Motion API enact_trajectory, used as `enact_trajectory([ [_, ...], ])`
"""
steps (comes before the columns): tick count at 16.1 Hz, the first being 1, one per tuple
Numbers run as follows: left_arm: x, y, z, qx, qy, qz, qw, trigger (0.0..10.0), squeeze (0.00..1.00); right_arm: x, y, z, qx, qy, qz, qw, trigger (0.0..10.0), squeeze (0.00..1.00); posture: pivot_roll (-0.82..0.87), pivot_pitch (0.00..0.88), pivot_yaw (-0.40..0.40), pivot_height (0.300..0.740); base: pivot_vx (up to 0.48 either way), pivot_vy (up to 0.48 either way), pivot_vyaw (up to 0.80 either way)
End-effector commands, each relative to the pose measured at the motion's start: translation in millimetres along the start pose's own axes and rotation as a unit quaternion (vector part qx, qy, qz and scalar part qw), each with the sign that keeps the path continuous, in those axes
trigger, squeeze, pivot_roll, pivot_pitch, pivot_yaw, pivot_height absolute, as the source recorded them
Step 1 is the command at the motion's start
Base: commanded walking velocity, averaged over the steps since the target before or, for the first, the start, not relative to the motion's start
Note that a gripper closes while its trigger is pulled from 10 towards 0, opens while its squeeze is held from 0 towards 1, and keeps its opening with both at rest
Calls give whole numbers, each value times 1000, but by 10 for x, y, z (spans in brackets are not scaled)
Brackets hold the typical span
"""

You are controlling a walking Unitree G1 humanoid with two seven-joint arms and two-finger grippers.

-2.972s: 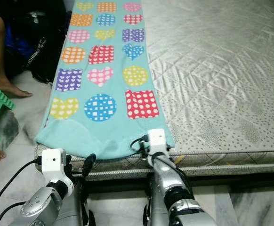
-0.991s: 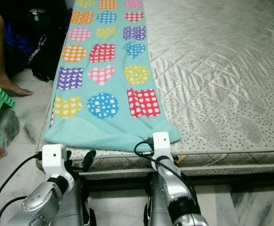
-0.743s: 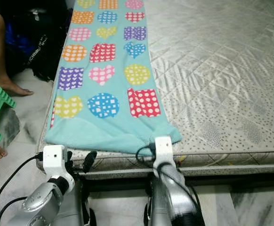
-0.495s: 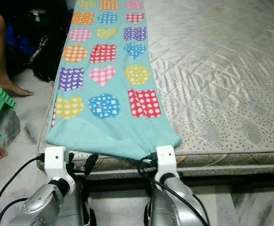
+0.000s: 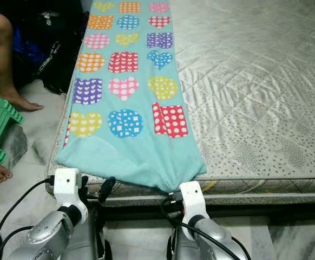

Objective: Clean up the room

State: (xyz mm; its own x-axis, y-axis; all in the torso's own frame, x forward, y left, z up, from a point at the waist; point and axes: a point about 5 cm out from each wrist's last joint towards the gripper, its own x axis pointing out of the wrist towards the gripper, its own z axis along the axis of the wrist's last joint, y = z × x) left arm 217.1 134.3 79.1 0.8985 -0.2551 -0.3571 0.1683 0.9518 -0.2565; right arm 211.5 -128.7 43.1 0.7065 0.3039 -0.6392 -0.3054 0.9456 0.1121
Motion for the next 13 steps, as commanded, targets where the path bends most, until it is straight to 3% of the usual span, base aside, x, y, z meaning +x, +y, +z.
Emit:
enact_trajectory([
  [1,-21,30,-74,0,21,2,1000,10000,0,-13,27,17,-17,2,11,1000,10000,1000,8,123,9,587,0,0,0],
  [4,-28,67,-86,4,28,7,1000,10000,0,10,-134,203,-82,-33,-29,996,10000,1000,8,121,11,587,0,0,0],
  [5,-14,57,-64,5,23,5,1000,10000,0,30,-235,476,-95,-96,-69,988,10000,1000,7,115,12,587,0,0,0],
  [7,21,51,-12,2,11,4,1000,10000,0,61,-205,729,-66,-142,-61,986,10000,1000,3,105,14,587,0,0,0],
  [9,41,68,13,6,2,13,1000,10000,0,80,-138,786,-27,-166,-44,985,10000,1000,3,99,15,587,0,0,0],
  [11,64,137,41,13,-6,45,999,10000,0,129,-114,802,-31,-200,-83,976,10000,1000,5,96,20,587,0,0,0],
  [13,83,152,38,13,-5,47,999,10000,0,198,-3,835,0,-225,-72,972,10000,1000,10,95,22,587,0,0,0],
])
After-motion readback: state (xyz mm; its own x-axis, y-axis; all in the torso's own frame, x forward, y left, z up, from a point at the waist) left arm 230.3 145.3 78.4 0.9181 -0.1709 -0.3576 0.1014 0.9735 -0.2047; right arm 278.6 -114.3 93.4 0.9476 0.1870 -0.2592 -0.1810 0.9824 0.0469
